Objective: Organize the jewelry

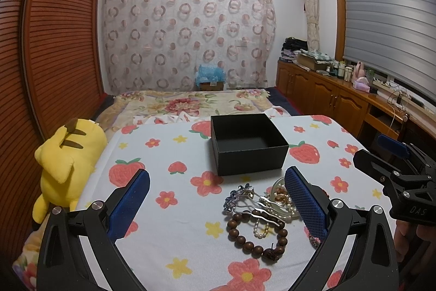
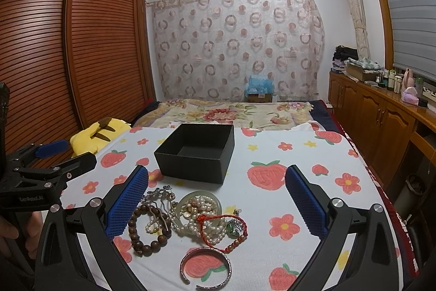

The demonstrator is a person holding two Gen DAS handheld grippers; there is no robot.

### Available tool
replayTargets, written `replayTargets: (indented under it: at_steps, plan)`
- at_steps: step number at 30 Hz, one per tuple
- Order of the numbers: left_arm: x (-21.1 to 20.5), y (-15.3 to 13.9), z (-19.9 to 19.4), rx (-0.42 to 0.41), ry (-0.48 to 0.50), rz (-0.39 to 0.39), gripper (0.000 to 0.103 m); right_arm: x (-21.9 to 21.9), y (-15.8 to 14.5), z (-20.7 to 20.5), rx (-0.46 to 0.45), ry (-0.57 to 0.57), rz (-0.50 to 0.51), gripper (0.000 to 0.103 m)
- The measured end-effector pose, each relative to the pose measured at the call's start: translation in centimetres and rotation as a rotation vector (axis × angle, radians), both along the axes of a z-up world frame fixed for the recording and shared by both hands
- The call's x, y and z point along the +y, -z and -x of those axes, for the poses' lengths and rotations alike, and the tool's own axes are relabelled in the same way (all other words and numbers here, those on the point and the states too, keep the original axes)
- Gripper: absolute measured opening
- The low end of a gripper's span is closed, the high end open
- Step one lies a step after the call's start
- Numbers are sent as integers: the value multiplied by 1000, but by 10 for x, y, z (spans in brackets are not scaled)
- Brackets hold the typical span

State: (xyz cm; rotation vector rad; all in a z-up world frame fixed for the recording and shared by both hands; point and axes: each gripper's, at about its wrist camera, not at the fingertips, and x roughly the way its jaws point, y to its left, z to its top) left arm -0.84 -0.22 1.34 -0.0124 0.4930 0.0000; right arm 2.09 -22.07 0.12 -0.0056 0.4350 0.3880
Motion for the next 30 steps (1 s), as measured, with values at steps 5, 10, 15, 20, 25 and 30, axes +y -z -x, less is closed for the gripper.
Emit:
replayTargets:
  at_steps: [5, 10, 15, 20, 25, 30]
  plan:
    - [0, 1, 0, -1, 0, 1, 96, -1, 0, 0, -1, 0, 0, 101]
    - [0, 1, 0, -1, -1, 0, 96, -2, -1, 0, -1, -1, -1, 101]
    - [0, 1, 0, 0, -1, 0, 95, -3, 0, 0, -1, -1, 0, 101]
    - [-2, -1, 0, 11, 8, 0, 96, -4, 0, 0, -1, -4, 1, 101]
    - [-2, 5, -4, 56, 20, -10, 96, -3, -1, -3, 14, -33, 18, 101]
    - [3, 26, -21, 119, 35, -25, 96, -12, 9, 2, 64, -72, 56, 100]
